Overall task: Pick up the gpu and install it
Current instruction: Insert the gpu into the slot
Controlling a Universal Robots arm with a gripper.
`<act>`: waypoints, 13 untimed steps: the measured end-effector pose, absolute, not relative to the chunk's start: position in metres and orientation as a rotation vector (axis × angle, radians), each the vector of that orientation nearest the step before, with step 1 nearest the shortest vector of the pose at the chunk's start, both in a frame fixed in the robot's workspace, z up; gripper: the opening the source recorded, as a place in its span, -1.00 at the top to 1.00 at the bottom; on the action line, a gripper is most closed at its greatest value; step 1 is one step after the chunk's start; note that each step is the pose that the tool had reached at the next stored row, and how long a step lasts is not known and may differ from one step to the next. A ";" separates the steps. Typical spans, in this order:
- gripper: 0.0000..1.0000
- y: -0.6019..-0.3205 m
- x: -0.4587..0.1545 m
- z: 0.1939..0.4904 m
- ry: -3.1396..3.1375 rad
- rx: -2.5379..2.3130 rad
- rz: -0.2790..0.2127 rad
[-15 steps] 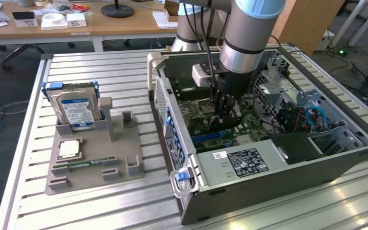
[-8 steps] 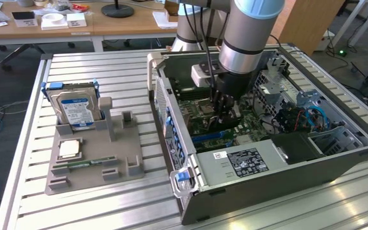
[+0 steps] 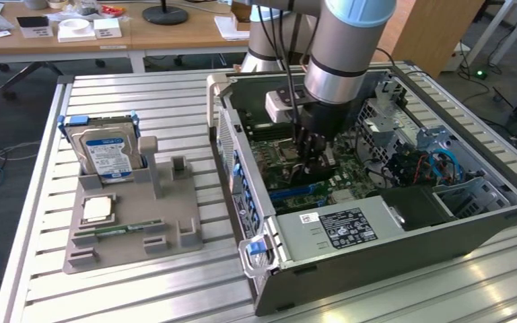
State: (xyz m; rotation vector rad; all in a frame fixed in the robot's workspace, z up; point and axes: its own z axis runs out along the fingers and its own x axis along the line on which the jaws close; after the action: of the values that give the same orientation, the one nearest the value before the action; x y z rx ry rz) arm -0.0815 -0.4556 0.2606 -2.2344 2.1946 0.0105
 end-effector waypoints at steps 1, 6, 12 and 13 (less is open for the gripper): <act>0.48 -0.456 -0.082 0.261 2.195 -2.234 0.010; 0.48 -0.456 -0.085 0.260 2.195 -2.234 0.010; 0.48 -0.456 -0.089 0.260 2.195 -2.234 0.010; 0.48 -0.456 -0.089 0.259 2.195 -2.234 0.010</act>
State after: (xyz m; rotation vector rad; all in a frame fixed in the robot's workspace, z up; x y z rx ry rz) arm -0.0892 -0.4556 0.2595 -2.2344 2.1946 0.0105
